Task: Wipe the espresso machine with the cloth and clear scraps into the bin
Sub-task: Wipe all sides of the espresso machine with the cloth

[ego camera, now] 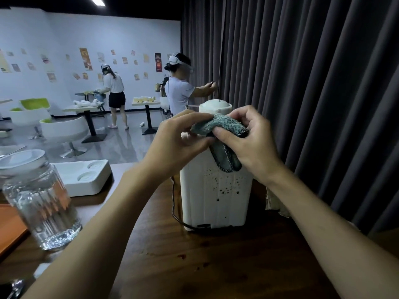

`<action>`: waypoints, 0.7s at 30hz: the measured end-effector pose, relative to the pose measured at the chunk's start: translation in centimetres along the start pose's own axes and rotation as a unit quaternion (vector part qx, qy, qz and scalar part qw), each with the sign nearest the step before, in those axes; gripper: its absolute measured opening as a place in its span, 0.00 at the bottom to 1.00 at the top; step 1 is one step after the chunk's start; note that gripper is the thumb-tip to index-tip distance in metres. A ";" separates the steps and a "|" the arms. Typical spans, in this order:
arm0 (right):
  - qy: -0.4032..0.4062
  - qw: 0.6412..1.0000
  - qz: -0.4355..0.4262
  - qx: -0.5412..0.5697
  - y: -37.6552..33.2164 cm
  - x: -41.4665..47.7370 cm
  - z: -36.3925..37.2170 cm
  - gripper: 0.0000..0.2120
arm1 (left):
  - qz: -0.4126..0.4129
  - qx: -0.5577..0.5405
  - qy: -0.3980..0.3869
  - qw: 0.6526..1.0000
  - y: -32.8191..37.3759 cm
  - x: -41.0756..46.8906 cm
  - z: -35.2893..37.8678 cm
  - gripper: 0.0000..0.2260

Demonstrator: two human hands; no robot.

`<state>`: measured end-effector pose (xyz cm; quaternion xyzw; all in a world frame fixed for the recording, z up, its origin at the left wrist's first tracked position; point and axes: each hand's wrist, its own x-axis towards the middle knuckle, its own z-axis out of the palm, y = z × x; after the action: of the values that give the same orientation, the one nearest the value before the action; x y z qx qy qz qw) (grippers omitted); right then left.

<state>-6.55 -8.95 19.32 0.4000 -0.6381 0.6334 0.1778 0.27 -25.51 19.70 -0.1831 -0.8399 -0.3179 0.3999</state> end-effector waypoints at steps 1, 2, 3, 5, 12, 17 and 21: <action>-0.004 1.000 -0.005 0.002 0.0 0.0 0.0 0.10 | -0.015 -0.025 0.006 1.000 -0.2 -0.1 0.0 0.15; -0.011 1.000 -0.012 -0.002 0.0 0.0 0.1 0.09 | -0.035 -0.055 0.018 0.998 -0.3 -0.2 0.0 0.13; -0.019 0.999 -0.022 -0.014 0.0 0.0 0.1 0.08 | -0.054 -0.084 0.038 0.994 -0.3 -0.2 0.1 0.11; -0.041 0.996 -0.045 -0.061 0.1 0.0 0.1 0.11 | -0.090 -0.130 0.087 0.984 -0.1 0.0 0.3 0.10; -0.085 0.960 -0.143 -0.226 0.8 -1.8 0.8 0.37 | -0.157 -0.180 0.157 0.958 0.3 0.7 0.7 0.03; -0.011 0.943 -0.195 -0.268 1.9 -1.2 0.7 0.25 | -0.134 -0.131 0.044 0.981 0.3 0.3 -0.1 0.06; -0.027 0.916 -0.243 -0.318 2.3 -1.2 0.4 0.21 | -0.124 -0.086 0.009 0.988 -1.3 -0.1 -1.8 0.14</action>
<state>-7.39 -9.23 16.84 0.4822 -0.6933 0.3237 0.4266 0.61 -27.65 20.00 -0.1080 -0.8219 -0.4378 0.3480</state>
